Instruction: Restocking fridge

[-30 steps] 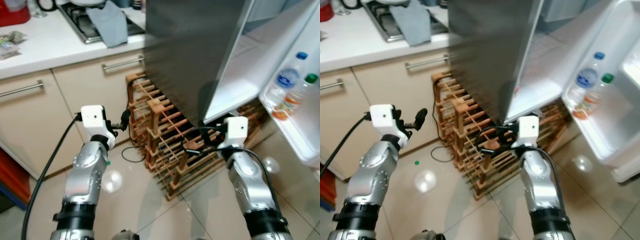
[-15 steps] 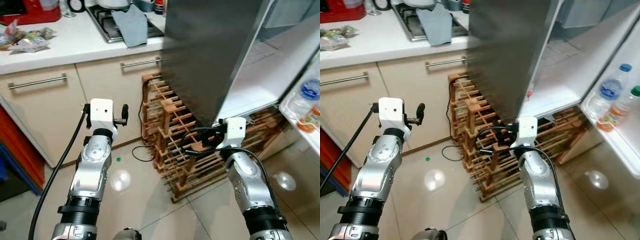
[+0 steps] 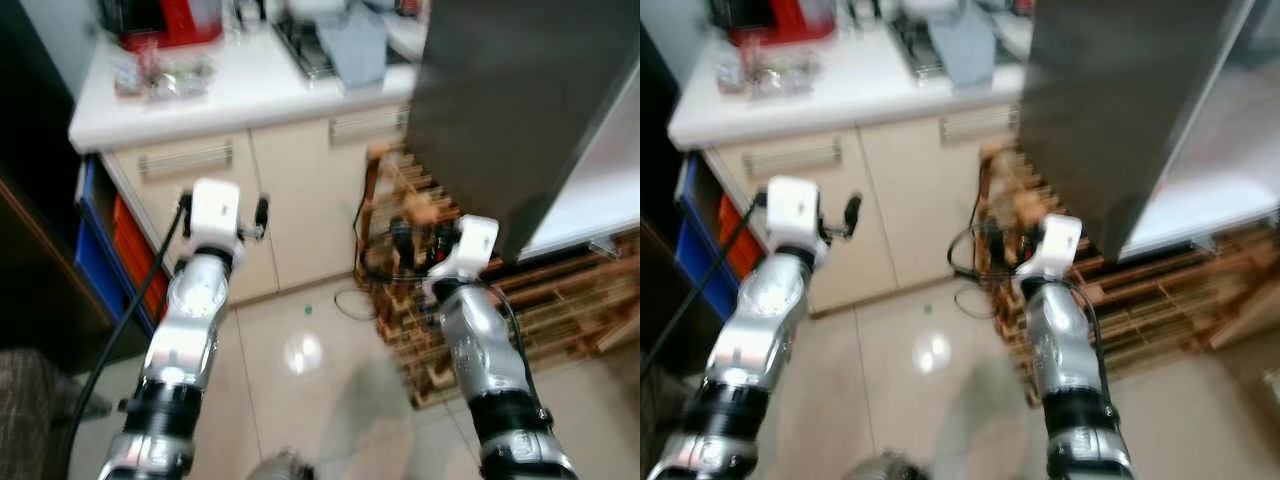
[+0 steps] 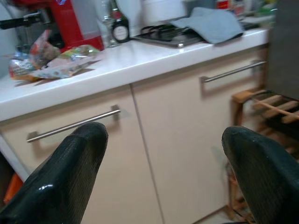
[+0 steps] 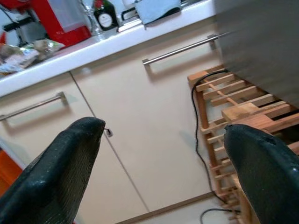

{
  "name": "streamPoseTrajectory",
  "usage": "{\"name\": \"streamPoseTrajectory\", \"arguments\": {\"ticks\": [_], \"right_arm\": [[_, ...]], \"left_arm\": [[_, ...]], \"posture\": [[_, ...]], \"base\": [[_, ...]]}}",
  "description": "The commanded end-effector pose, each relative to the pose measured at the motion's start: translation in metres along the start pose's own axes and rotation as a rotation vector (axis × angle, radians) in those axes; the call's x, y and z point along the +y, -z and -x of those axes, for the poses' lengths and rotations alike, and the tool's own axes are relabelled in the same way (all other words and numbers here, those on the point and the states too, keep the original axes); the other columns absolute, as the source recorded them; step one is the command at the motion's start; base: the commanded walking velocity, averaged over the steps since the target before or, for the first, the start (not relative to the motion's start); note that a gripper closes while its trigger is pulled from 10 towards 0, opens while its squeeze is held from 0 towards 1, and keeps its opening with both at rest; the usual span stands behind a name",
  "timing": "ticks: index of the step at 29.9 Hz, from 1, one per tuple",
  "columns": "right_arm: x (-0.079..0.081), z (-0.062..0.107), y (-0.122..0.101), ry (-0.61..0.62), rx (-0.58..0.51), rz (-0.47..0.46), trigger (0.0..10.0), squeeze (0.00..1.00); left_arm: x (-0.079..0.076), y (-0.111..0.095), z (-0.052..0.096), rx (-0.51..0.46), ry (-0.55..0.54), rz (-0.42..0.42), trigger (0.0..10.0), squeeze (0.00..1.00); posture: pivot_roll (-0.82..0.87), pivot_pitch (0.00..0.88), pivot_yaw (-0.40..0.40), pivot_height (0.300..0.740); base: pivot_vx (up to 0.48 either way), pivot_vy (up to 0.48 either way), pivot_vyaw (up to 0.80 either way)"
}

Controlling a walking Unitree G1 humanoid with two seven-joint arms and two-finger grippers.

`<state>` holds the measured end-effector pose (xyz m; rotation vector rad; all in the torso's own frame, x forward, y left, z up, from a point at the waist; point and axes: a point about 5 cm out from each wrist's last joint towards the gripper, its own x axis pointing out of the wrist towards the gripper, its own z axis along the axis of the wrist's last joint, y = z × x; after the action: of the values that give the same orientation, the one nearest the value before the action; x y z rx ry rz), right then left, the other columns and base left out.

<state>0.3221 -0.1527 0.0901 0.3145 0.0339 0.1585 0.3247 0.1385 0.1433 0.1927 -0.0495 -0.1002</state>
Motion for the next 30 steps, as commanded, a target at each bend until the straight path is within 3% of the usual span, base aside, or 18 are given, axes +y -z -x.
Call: {"name": "streamPoseTrajectory", "arguments": {"ticks": [1,7,16,20,30], "right_arm": [[0.003,-0.001,0.005,0.003,0.014,0.016,10.0,0.0],[0.008,-0.001,0.007,-0.076,0.045,0.138,10.0,0.0],[0.001,0.003,0.012,-0.084,0.077,0.153,10.0,0.0],[-0.001,0.005,0.01,-0.091,0.072,0.169,10.0,0.0],[0.0,0.003,0.006,-0.093,0.051,0.171,10.0,0.02]], "left_arm": [[0.005,0.008,-0.002,0.027,-0.009,-0.03,10.0,0.0],[0.01,0.022,0.001,0.092,-0.086,0.052,10.0,0.0],[-0.002,0.023,0.002,0.064,-0.076,0.073,10.0,0.0],[-0.014,0.016,-0.002,0.027,-0.039,0.046,10.0,0.0],[-0.012,0.007,-0.007,-0.019,-0.022,0.02,10.0,0.0]], "posture": [[-0.03,0.0,0.043,0.74],[-0.03,0.0,0.0,0.74],[-0.05,0.0,-0.018,0.74],[-0.08,0.0,-0.008,0.74],[-0.08,0.0,-0.002,0.74]], "base": [[0.0,0.0,0.53],[0.0,0.0,0.49],[0.0,0.0,0.47],[0.0,0.0,0.45],[0.0,0.0,0.43]]}}
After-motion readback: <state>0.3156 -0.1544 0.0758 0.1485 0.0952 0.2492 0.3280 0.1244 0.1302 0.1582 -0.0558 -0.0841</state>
